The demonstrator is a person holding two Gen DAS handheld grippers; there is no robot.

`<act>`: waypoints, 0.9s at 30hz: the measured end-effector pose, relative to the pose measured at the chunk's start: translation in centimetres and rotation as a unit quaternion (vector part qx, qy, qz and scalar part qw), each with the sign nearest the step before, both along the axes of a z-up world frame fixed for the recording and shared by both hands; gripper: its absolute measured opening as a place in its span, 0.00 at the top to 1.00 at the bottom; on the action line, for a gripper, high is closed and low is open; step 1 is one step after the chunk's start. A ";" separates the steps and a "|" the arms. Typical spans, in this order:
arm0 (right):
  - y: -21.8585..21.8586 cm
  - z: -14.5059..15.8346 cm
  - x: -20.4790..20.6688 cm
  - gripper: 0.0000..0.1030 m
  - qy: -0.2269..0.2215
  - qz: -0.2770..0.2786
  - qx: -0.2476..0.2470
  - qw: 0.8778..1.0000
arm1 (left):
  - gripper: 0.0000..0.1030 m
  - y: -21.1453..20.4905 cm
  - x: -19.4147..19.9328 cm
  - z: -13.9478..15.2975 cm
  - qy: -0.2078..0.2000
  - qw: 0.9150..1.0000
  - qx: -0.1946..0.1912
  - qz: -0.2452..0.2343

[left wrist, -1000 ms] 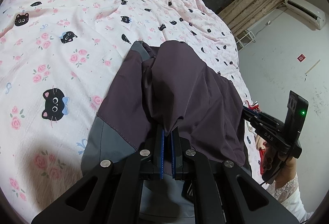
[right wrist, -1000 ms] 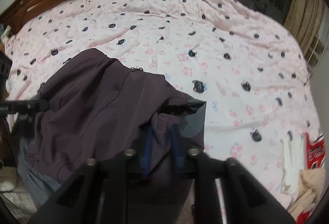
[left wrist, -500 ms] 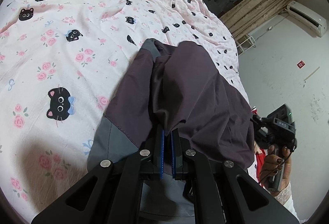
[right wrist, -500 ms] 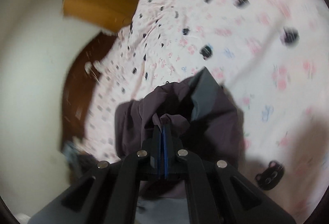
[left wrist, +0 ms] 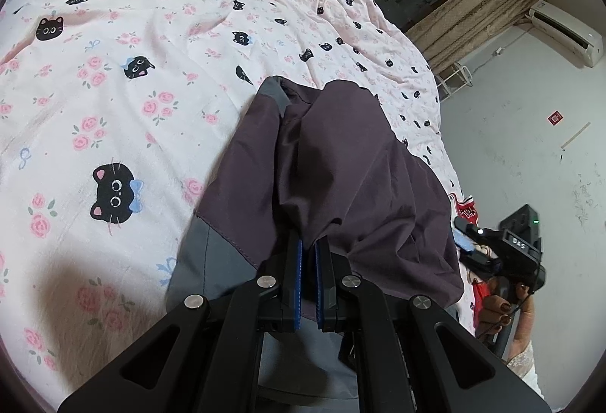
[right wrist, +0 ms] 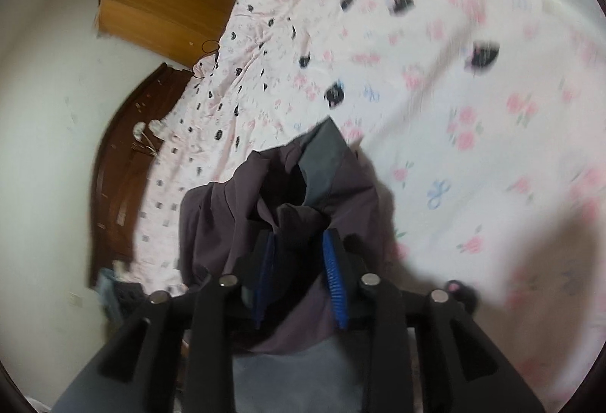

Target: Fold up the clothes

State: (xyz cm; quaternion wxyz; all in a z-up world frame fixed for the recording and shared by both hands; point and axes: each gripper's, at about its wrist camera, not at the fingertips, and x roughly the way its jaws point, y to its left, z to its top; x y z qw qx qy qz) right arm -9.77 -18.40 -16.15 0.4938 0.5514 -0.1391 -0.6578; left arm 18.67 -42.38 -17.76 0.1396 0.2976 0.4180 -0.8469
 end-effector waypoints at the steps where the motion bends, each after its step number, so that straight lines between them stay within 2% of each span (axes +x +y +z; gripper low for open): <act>1: 0.2 0.9 0.3 0.70 0.025 -0.006 0.008 1.000 | 0.96 0.0 0.0 0.0 0.000 1.000 -0.001 -0.001; 2: 0.5 2.2 0.9 0.70 0.059 -0.006 0.004 0.998 | 0.96 0.1 -0.1 0.1 0.001 1.000 -0.001 -0.002; 3: 0.7 3.1 1.3 0.70 0.075 0.000 -0.003 0.997 | 0.96 0.2 -0.1 0.1 0.002 1.000 -0.001 -0.003; 7: -0.9 6.1 4.8 0.70 0.124 0.089 -0.033 0.988 | 0.96 0.5 -0.2 0.3 0.005 1.000 -0.003 -0.007; 9: -2.7 6.5 6.6 0.70 0.146 0.127 -0.020 0.981 | 0.96 0.6 -0.3 0.4 0.006 1.000 -0.003 -0.009; 15: -6.0 3.8 10.5 0.70 0.180 0.162 0.044 0.969 | 0.96 0.9 -0.3 0.6 0.006 1.000 -0.005 -0.015; 21: -4.7 1.3 8.5 0.72 0.191 0.111 0.105 0.970 | 0.96 0.8 -0.2 0.4 0.002 1.000 -0.002 -0.016; 23: -4.2 0.5 7.8 0.76 0.195 0.094 0.125 0.968 | 0.96 1.0 -0.5 0.1 0.000 1.000 0.002 -0.018; 25: -3.5 0.2 6.6 0.78 0.174 0.076 0.121 0.974 | 0.96 1.2 -0.6 0.1 -0.002 1.000 0.000 -0.020; 27: -3.2 1.5 6.5 0.75 0.188 0.072 0.102 0.974 | 0.96 1.4 -0.6 0.2 -0.002 1.000 -0.003 -0.020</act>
